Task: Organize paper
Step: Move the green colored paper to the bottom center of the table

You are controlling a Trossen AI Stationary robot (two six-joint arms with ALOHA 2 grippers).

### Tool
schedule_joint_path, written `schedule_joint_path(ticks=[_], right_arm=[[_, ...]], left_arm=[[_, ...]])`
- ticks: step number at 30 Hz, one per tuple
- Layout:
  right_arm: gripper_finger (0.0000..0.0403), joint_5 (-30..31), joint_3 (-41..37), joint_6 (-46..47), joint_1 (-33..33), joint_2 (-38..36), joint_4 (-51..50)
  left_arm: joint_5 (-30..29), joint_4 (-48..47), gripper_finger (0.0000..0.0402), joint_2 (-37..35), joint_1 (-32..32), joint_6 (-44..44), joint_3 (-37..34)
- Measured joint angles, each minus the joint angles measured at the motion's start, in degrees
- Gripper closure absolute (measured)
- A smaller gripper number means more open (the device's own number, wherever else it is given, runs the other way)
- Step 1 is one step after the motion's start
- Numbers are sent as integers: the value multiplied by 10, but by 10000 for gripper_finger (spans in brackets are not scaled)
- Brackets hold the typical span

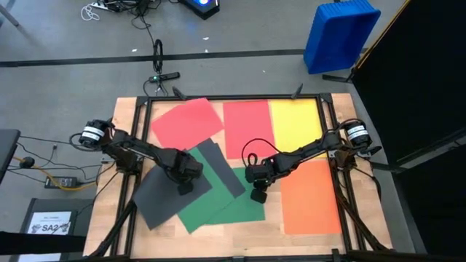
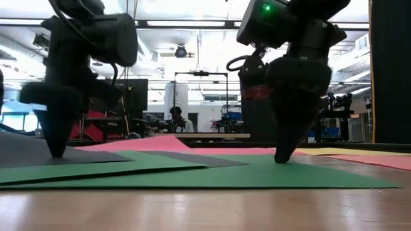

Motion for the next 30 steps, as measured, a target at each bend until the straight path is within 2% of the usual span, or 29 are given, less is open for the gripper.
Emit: schedule_joint_path(ticks=[7,18,26,30], right_arm=[[403,-14,0,-2,14,0,-1],[403,-70,-1,-70,22,1,-3],[403,-92,-1,-122,22,1,-14],[403,-97,-1,-150,19,1,-27]], left_arm=[[-25,-32,402,1,36,-25,-1],[-57,-42,402,2,73,-41,-2],[-4,-49,401,-5,58,-60,0],[-1,-81,402,-18,48,-71,20]])
